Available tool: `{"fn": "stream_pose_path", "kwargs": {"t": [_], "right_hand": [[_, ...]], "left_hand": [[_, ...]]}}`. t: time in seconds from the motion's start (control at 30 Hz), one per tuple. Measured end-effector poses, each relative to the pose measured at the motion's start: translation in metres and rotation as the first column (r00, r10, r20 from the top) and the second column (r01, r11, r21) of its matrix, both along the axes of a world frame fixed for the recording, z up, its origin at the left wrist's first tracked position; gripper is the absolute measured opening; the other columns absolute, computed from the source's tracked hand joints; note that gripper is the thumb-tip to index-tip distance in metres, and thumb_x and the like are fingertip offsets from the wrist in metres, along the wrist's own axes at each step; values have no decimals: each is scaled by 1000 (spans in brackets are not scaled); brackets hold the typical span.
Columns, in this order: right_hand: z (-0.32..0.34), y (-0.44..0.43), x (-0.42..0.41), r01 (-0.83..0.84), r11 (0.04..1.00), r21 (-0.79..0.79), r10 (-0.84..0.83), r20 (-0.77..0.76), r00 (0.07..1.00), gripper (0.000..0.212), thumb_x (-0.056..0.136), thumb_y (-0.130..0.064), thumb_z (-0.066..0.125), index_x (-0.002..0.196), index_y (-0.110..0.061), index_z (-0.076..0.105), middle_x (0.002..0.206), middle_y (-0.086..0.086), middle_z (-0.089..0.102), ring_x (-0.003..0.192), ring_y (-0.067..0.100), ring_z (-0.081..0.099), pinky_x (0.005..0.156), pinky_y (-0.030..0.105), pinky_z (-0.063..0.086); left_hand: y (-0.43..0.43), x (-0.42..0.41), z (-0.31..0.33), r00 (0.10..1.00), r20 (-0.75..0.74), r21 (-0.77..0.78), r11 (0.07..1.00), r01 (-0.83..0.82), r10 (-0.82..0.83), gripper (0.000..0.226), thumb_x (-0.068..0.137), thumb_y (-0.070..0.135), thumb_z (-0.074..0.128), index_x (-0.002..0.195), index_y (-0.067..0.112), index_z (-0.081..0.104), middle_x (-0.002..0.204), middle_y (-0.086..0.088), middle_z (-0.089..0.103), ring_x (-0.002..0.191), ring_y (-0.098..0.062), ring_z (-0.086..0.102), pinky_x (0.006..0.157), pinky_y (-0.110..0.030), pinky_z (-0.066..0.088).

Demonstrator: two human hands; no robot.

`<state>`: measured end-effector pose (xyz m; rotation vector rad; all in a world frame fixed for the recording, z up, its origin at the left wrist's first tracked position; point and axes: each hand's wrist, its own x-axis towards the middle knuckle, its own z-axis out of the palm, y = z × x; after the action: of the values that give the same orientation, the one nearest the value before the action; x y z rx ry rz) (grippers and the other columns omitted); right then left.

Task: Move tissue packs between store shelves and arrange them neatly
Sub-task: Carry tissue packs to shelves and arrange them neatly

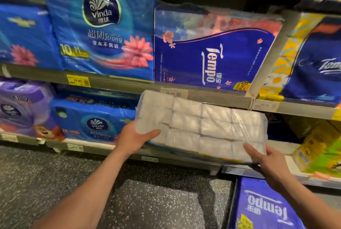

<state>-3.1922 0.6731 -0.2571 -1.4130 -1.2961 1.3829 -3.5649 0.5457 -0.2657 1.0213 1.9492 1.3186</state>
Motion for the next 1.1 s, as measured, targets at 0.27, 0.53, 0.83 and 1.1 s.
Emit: {"fn": "stream_pose_path", "kwargs": {"t": [0.27, 0.53, 0.83, 1.1], "right_hand": [[-25, 25, -5, -101, 995, 3, 100, 20, 995, 70, 50, -53, 89, 105, -12, 73, 94, 9, 79, 85, 29, 74, 79, 44, 56], [-42, 65, -27, -172, 972, 159, 180, -42, 983, 79, 44, -57, 96, 104, -14, 67, 92, 8, 75, 81, 19, 68, 71, 36, 51], [-75, 104, -45, -193, 962, 194, 201, -22, 979, 45, 74, -16, 89, 93, -1, 51, 79, 8, 60, 78, 18, 58, 70, 40, 47], [-81, 107, -46, -177, 976, 126, 193, -127, 973, 107, 32, -66, 95, 104, -2, 50, 94, 10, 53, 86, 20, 50, 68, 37, 39]], "left_hand": [[24, -7, -29, 999, -50, -78, 997, -6, 2, 62, 59, 56, 85, 110, 32, 60, 103, 17, 65, 99, -7, 62, 84, -29, 52], [30, -5, -32, 986, 157, -50, 998, -45, 52, 138, 47, 39, 91, 161, 21, 15, 164, -1, 25, 136, -26, 50, 100, -36, 52], [38, -14, -48, 996, 21, -1, 996, -88, 88, 130, 51, 51, 86, 160, 27, 20, 158, 11, 33, 124, -16, 56, 100, -42, 53], [17, 11, -75, 992, 60, 9, 994, -108, 107, 112, 59, 57, 83, 154, 30, 30, 140, 13, 46, 113, -1, 56, 96, -33, 50]]}}
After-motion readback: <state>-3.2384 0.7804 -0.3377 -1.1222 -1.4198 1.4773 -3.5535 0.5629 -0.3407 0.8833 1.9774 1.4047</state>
